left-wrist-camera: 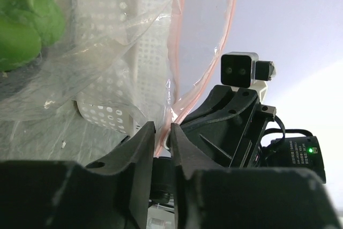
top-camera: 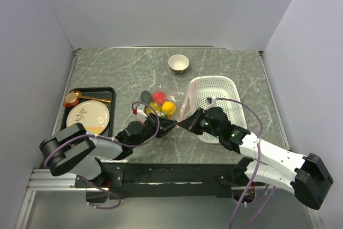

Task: Place the food in the zip-top bag and seal the zipper
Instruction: Zip the zipper food storage bag at the center of the board.

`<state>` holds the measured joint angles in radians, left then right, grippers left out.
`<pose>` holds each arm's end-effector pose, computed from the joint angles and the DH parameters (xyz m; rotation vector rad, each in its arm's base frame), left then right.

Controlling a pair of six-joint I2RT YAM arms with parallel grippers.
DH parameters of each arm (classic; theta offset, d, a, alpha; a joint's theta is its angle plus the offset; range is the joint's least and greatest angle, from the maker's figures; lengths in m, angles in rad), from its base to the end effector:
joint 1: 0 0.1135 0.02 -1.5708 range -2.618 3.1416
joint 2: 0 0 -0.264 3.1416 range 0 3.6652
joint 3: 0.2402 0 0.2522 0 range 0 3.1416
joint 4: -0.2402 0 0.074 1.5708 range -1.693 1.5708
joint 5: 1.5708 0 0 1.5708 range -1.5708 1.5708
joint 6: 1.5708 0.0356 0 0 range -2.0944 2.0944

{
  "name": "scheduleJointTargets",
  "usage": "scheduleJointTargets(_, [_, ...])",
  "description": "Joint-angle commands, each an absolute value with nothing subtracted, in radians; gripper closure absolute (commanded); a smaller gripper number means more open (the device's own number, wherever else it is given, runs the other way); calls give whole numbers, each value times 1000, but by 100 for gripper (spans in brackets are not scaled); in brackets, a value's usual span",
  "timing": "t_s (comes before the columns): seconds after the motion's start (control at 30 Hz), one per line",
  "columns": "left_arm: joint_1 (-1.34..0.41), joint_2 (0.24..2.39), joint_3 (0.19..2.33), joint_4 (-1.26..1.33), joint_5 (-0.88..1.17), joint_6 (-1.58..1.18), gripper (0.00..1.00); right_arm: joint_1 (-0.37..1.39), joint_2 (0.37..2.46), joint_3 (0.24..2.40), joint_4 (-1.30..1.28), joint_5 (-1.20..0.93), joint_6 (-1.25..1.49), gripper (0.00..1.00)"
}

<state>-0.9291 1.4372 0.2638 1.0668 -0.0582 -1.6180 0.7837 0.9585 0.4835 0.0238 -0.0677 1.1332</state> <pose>0.1476 -0.1941 0.1608 -0.7464 1.9209 -1.7527 0.1485 0.1514 0.2231 0.3471 2.2427 1.2077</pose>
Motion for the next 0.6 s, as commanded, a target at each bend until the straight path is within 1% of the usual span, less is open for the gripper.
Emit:
scheduleJointTargets(0.0, [-933, 1407, 270, 1094, -61, -1615, 80, 788, 959, 500, 55, -60, 1134, 100])
scheduleJointTargets(0.07, [-933, 1401, 270, 1080, -64, -1614, 80, 790, 962, 500, 58, -61, 1137, 100])
scheduleJointTargets(0.1, [-933, 1394, 270, 1075, -66, -1612, 83, 788, 963, 502, 63, -63, 1137, 100])
scheduleJointTargets(0.17, [-933, 1388, 267, 1062, -72, -1615, 85, 790, 963, 502, 63, -63, 1137, 100])
scheduleJointTargets(0.2, [-933, 1387, 265, 1062, -74, -1614, 89, 788, 963, 502, 64, -61, 1138, 100])
scheduleJointTargets(0.33, [-933, 1388, 265, 1060, -72, -1615, 99, 790, 968, 506, 63, -64, 1138, 100])
scheduleJointTargets(0.57, [-931, 1384, 270, 1046, -69, -1606, 99, 790, 969, 514, 54, -60, 1134, 100])
